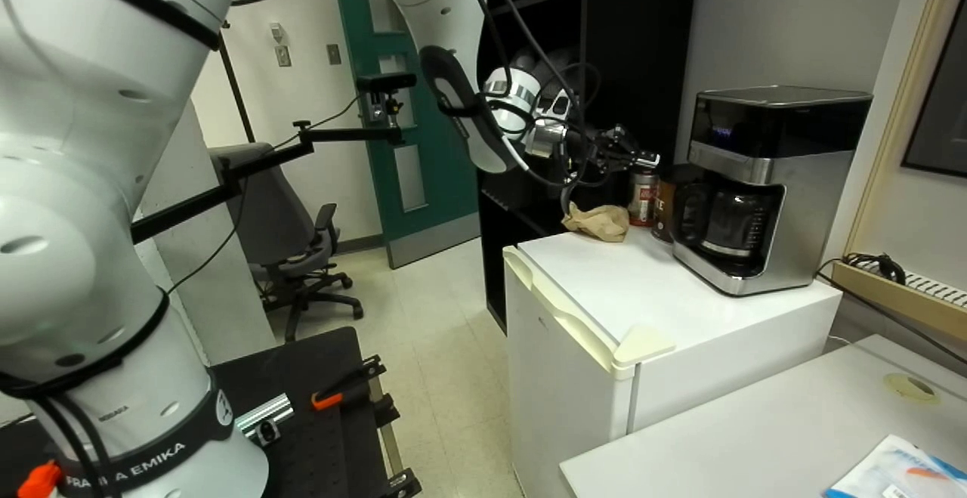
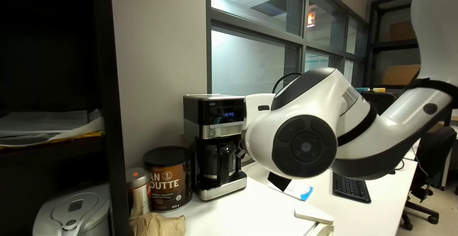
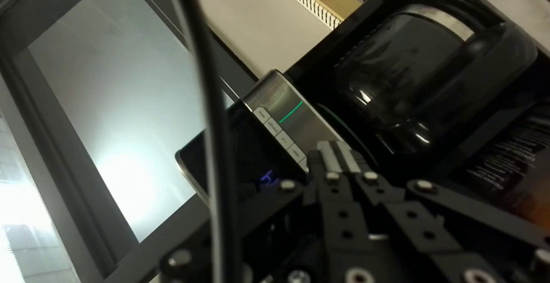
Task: Turn on the coffeemaker
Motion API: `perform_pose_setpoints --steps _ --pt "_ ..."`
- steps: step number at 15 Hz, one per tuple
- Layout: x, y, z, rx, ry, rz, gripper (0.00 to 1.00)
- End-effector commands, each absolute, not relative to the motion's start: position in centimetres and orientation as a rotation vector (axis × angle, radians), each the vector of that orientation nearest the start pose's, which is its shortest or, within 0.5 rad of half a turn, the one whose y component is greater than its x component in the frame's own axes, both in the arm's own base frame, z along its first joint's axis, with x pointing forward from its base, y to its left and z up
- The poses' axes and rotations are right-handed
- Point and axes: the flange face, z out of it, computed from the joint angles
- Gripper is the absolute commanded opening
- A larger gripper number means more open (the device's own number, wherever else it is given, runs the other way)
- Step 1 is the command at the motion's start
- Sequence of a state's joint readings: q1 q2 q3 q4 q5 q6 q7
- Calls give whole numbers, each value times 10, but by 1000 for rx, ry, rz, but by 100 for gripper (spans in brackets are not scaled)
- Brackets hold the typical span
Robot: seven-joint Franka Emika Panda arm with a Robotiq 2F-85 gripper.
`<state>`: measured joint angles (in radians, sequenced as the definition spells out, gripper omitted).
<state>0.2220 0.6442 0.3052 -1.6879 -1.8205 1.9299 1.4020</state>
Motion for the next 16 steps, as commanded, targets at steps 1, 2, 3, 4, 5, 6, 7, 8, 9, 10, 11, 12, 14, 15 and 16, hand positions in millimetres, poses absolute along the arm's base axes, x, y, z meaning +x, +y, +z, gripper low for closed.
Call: perform_pose_setpoints --steps 1,2,3,4,5,6,7,8,9,10,11,12,14,15,16 --pt "668 279 261 1919 162 1151 0" --pt "667 280 263 1928 157 1164 0" --pt "657 273 262 1938 178 1145 0" --pt "658 274 261 1939 177 1146 1" --pt "658 274 259 1938 178 1143 1" --pt "658 274 259 1938 178 1142 1" --pt "658 273 259 1938 178 1142 1" --pt "658 273 259 1937 177 1141 1" --pt "658 273 259 1937 177 1141 0" --pt "661 271 257 1936 166 1141 0" --pt "665 271 257 1932 153 1149 0" --pt "667 270 257 1929 147 1155 0" --pt "670 270 258 1926 136 1164 0" --pt "672 270 258 1922 135 1167 0" --pt "674 271 257 1920 130 1167 0"
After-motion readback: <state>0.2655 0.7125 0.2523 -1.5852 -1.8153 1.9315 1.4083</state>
